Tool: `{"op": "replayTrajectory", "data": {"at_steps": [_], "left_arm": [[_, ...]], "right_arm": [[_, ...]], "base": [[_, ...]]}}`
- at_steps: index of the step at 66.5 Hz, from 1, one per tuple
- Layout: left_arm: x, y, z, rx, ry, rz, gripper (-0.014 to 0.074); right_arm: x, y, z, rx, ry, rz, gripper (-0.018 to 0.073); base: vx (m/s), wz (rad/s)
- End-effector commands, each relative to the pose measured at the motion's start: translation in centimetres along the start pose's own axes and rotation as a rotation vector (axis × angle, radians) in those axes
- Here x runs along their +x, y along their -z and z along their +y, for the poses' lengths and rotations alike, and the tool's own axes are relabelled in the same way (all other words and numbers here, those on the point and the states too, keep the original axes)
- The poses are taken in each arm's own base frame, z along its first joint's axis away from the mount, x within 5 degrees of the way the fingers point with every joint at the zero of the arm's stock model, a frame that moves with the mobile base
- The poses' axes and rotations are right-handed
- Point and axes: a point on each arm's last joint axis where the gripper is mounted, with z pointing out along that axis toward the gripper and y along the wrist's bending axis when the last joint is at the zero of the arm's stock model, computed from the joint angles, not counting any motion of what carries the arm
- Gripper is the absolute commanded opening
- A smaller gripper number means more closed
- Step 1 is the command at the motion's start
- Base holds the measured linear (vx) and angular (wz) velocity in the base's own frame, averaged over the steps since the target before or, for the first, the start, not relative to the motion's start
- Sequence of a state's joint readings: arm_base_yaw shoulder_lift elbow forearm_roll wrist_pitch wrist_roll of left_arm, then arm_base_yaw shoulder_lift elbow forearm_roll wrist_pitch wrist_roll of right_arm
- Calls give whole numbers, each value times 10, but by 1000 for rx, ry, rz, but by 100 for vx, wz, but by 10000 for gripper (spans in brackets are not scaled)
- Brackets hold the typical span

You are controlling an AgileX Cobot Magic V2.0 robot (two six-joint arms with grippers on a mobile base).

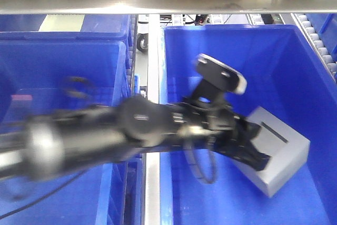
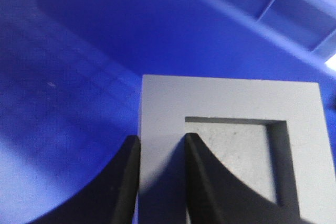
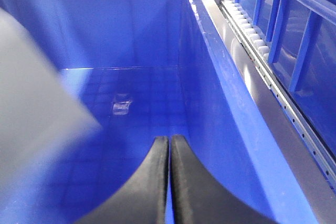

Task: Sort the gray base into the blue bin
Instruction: 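Swing the left arm over the farther blue bin and lower the block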

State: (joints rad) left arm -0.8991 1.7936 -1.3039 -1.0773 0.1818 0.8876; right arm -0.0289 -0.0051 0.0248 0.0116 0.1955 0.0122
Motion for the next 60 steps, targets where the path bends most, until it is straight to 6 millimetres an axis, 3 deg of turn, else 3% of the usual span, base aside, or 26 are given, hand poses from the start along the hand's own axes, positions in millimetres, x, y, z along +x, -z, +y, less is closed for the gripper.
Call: {"op": "replayTrajectory", "data": {"at_steps": [1,13,27,44,60], "left_arm": [[-21,-3,-2,-16,24,-82,70],[5,-34,7,-23,36,6,154],[19,-46,9,-14,42,57,265],[18,-45,9,-14,42,57,316],[-1,-22,-3,55,41,30,267]], "right_arm": [[-2,-2,0,3,16,-22,-5],[-2,-2,0,3,16,-22,-5],[-2,-2,0,3,16,-22,-5],[-2,-2,0,3,16,-22,-5],[-2,-2,0,3,16,-22,-5]], "base": [[0,0],[0,0],[0,0],[0,0],[0,0]]}}
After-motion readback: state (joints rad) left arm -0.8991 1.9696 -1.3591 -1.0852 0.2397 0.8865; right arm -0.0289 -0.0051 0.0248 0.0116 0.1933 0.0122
